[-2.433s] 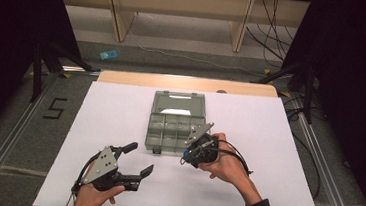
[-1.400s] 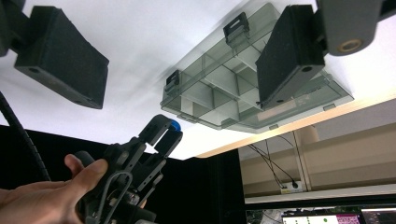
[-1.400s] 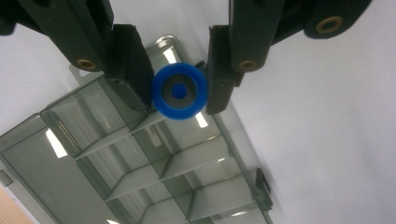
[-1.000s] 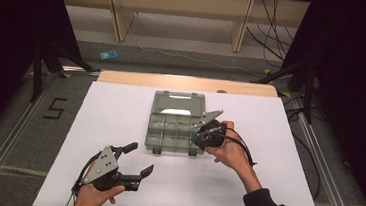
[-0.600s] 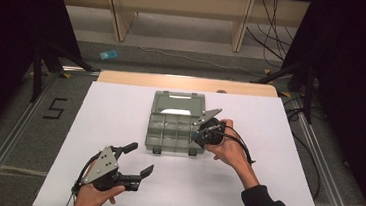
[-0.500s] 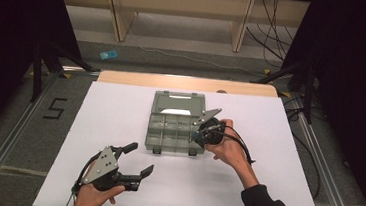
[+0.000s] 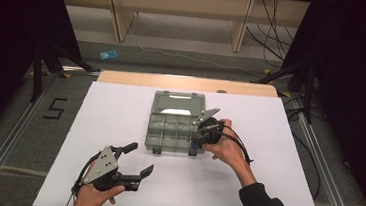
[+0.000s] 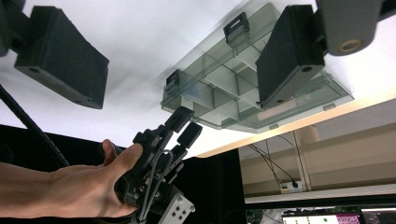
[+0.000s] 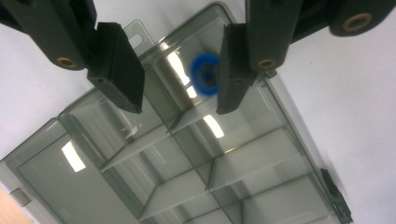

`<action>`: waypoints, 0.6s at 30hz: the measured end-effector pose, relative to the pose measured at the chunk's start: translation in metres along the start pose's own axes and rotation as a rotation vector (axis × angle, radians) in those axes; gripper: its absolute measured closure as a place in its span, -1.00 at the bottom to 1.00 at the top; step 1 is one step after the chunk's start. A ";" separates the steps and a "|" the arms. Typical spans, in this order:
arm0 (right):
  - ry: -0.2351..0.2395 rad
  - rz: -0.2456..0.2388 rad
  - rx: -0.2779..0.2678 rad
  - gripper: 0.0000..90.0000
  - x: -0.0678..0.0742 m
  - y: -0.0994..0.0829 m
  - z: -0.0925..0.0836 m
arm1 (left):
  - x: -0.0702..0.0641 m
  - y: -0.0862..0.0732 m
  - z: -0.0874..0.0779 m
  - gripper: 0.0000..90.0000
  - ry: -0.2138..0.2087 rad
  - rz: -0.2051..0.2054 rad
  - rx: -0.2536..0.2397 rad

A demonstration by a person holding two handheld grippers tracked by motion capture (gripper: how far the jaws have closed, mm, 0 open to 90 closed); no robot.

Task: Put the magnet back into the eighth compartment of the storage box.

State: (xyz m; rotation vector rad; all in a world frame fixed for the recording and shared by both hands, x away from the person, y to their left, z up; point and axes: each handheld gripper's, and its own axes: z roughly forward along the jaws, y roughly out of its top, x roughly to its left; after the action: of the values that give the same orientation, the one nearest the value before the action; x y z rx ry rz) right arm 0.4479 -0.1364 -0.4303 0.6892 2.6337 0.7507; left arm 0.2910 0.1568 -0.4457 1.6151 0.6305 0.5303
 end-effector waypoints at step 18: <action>-0.008 -0.007 -0.070 -0.20 0.015 0.005 -0.012 | 0.000 0.001 -0.001 -0.63 0.007 0.002 0.012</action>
State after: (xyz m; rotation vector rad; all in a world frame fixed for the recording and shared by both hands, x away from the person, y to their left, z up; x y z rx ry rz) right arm 0.4320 -0.1300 -0.4199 0.6615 2.5883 0.8321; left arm 0.2899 0.1576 -0.4450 1.6256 0.6380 0.5346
